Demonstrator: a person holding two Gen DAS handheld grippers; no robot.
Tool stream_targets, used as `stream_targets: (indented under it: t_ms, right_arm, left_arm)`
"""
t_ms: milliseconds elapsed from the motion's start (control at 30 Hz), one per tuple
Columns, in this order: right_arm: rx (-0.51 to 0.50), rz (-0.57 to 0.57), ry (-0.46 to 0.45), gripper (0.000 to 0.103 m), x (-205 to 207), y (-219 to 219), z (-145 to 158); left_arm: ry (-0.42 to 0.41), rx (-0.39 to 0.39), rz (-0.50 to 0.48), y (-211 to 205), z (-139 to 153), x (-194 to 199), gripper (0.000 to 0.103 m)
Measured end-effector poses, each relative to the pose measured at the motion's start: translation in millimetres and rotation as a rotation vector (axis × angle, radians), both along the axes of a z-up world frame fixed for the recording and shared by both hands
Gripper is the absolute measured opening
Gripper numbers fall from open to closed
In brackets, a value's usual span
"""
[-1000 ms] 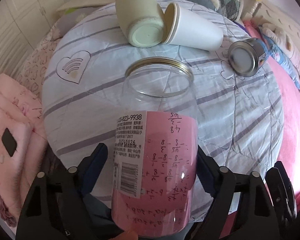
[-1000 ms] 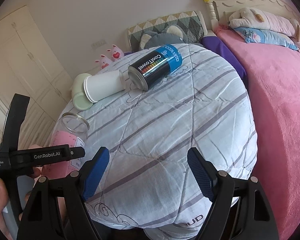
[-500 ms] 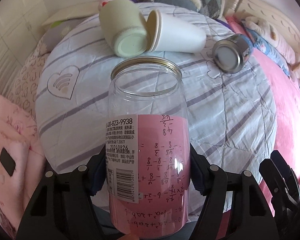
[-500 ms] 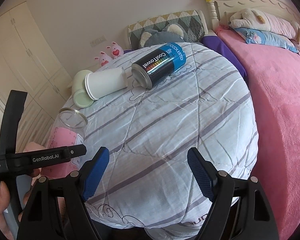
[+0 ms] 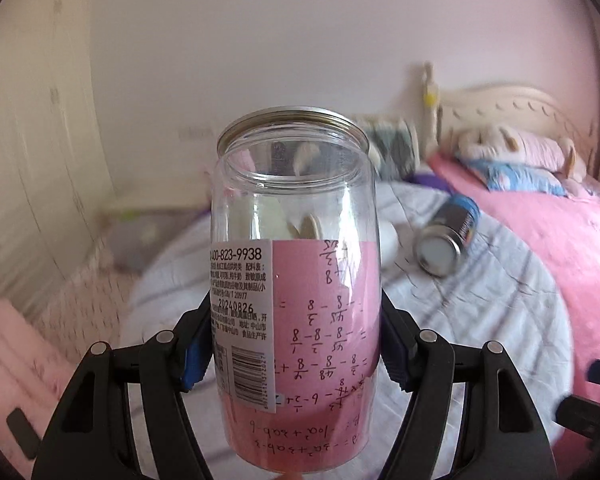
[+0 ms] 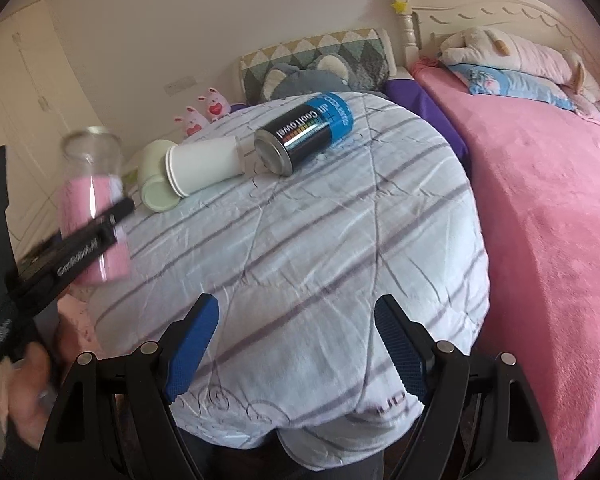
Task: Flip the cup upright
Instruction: 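Rotate the jar upright with the left gripper and lower it onto the quilt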
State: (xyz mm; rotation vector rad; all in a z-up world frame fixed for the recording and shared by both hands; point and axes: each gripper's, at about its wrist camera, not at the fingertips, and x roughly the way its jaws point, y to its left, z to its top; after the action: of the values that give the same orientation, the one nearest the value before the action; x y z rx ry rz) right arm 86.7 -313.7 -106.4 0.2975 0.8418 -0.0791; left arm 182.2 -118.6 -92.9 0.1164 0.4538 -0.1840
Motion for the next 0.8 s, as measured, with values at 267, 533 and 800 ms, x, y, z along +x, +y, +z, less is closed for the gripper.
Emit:
stream_targets:
  t_ms: [267,533,800]
  right_arm:
    - [-0.078,-0.038,0.039,0.082,-22,30,-4]
    - [-0.145,-0.039,0.044,0.082,-39,70,-3]
    - [-0.198,-0.020,0.040,0.082,-45,95,5]
  left_arm:
    - [-0.140,-0.037,-0.066,10,-20,-15,0.071]
    - [-0.167,-0.060,-0.157,34,-43,-35,0.071]
    - [-0.178,-0.064,-0.184,41,-53,-51,0.072]
